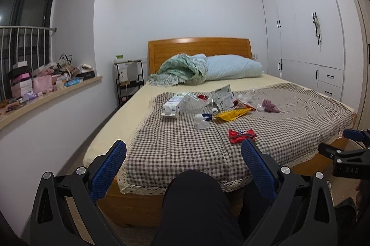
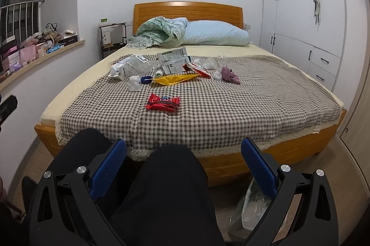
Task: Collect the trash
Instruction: 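Reach the right gripper to the red snack wrapper and grasp it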
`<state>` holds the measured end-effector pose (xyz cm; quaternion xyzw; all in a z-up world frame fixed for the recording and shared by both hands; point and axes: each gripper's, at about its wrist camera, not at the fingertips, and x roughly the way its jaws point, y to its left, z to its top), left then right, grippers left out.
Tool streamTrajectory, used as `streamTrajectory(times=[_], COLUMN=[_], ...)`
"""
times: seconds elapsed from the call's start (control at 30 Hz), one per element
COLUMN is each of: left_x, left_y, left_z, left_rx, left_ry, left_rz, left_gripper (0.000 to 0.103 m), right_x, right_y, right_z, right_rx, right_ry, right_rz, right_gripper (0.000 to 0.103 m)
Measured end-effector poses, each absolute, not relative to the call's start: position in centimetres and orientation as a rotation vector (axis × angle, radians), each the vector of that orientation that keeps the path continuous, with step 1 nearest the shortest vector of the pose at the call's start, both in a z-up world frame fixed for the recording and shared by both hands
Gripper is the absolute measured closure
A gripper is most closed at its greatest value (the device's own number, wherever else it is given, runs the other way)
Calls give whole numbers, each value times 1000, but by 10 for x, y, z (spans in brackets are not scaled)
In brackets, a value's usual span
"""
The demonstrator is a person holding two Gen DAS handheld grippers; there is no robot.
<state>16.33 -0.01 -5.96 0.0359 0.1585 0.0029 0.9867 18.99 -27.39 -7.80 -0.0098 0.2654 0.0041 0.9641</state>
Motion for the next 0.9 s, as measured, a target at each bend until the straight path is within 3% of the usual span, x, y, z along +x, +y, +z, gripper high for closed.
streamTrajectory(times=[0.47, 0.67, 0.9], left_x=[275, 319, 382], left_y=[7, 6, 20], left_z=[-85, -94, -114], left_rx=[2, -6, -130], left_ry=[453, 496, 668], left_rz=[12, -5, -58], left_gripper=[7, 7, 7], right_x=[310, 363, 443], right_y=[-273, -268, -277], right_z=[-104, -122, -149], right_rx=[43, -46, 20], right_ry=[557, 708, 829], right_rz=[88, 84, 187], right_gripper=[8, 8, 8])
